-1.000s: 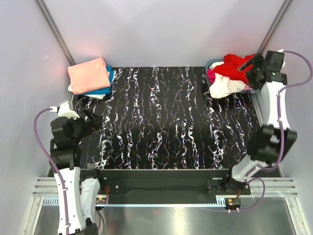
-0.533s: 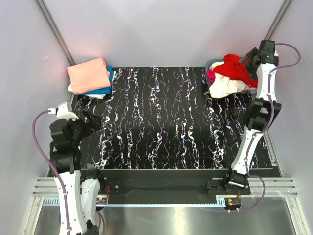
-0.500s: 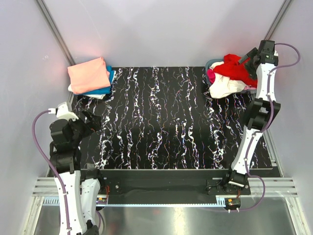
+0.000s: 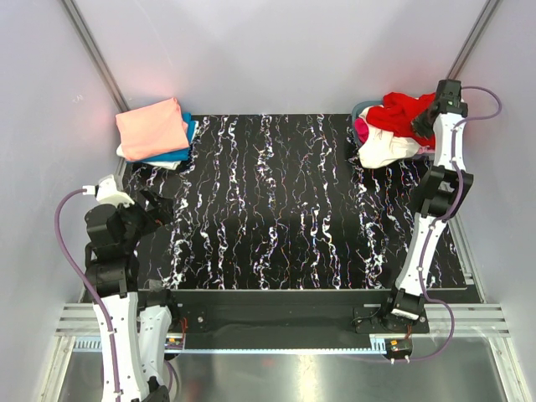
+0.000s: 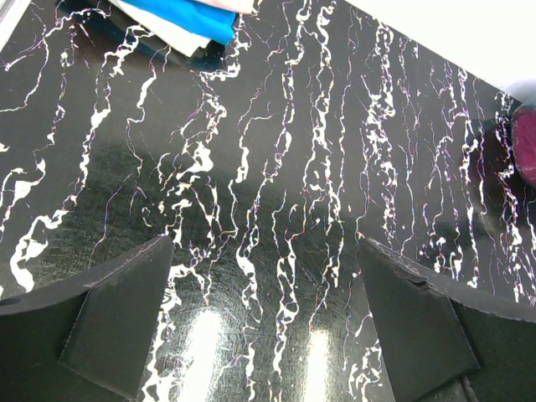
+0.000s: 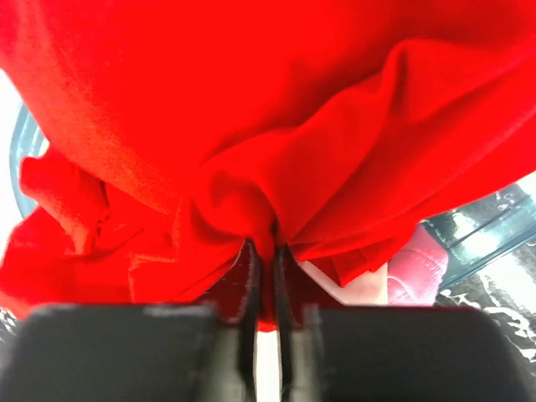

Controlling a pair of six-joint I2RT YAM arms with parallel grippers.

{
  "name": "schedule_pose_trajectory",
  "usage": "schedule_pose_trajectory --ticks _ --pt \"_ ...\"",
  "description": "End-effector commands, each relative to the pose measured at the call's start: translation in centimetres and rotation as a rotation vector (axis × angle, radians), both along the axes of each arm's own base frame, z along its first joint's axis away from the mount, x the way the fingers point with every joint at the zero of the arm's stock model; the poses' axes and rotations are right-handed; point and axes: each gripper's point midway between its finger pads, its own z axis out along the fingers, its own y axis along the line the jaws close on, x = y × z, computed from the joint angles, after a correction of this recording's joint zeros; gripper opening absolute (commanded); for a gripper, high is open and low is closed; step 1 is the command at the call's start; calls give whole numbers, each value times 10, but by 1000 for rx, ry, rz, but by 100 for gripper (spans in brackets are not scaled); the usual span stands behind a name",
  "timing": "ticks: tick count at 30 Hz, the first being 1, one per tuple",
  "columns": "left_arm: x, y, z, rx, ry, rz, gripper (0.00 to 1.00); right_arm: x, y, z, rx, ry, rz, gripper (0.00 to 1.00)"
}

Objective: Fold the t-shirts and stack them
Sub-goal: Grab the tshirt from the pile, then move the tshirt to the center of the board

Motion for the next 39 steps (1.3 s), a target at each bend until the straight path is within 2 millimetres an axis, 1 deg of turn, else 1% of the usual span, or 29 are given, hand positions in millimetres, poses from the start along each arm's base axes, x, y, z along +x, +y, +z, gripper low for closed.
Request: schedule_pose_trajectory --ticks 1,4,5,7,8,9,10,11,12,13,14,15,16,18,19,21,24,25,26,27,28,29,30,31,33,34,36,38,39 --pt "1 3 15 28 -50 9 99 8 -1 48 -30 -106 14 0" --pt "0 3 16 28 -56 9 99 4 0 70 -47 -133 23 0" --pt "0 3 16 28 -56 9 99 1 2 91 -59 -166 26 0" --pt "0 4 17 30 -60 12 99 -3 17 116 -58 -206 65 0" --pt "0 4 16 29 -57 12 99 -9 26 147 -70 -257 86 0" --pt "0 4 17 33 -63 15 99 -12 50 162 -76 -274 134 0" --pt "-1 5 17 33 -61 16 99 -16 65 180 -88 -301 163 0" --pt "-1 5 16 32 -58 20 99 -32 81 221 -108 -370 189 0" --pt "0 6 16 34 -56 23 99 -39 102 242 -119 -412 237 0" --pt "0 6 15 34 -53 25 99 -48 135 255 -117 -432 292 0" --pt "0 7 14 34 -48 28 99 -73 153 296 -130 -512 320 0" --pt "1 8 14 35 -46 32 99 -84 168 314 -121 -556 350 0" --pt "1 8 13 35 -40 33 99 -107 192 338 -106 -606 396 0" --pt "1 9 12 35 -34 39 99 -129 207 355 -47 -639 450 0" --pt "2 10 12 34 -32 42 99 -141 209 365 -42 -657 461 0" --pt "1 10 11 34 -29 44 99 -149 206 361 -57 -636 459 0" --pt "2 11 11 35 -27 47 99 -154 206 323 -22 -546 455 1" --pt "2 11 10 36 -26 50 99 -154 209 287 10 -458 465 5" --pt "1 12 11 37 -25 54 99 -154 213 268 34 -419 479 18" --pt "2 12 10 37 -24 54 99 -153 221 248 76 -382 512 75" --pt "1 12 9 37 -19 53 99 -153 224 199 121 -258 525 87" --pt "2 13 9 38 -19 56 99 -156 227 174 144 -184 537 94" --pt "2 13 9 39 -14 56 99 -169 223 132 150 -31 531 100" --pt "3 14 8 39 -10 58 99 -177 218 116 143 23 524 100" --pt "4 12 6 33 -3 50 99 -187 208 99 98 59 480 100" --pt "5 11 6 31 -2 40 99 -204 206 92 94 71 467 100" --pt "8 3 0 23 19 3 99 -213 203 93 86 37 443 100" --pt "10 -9 -4 27 44 -46 99 -233 202 93 91 32 432 100" --pt "12 -13 -10 27 74 -60 99 -242 205 85 105 49 439 100"
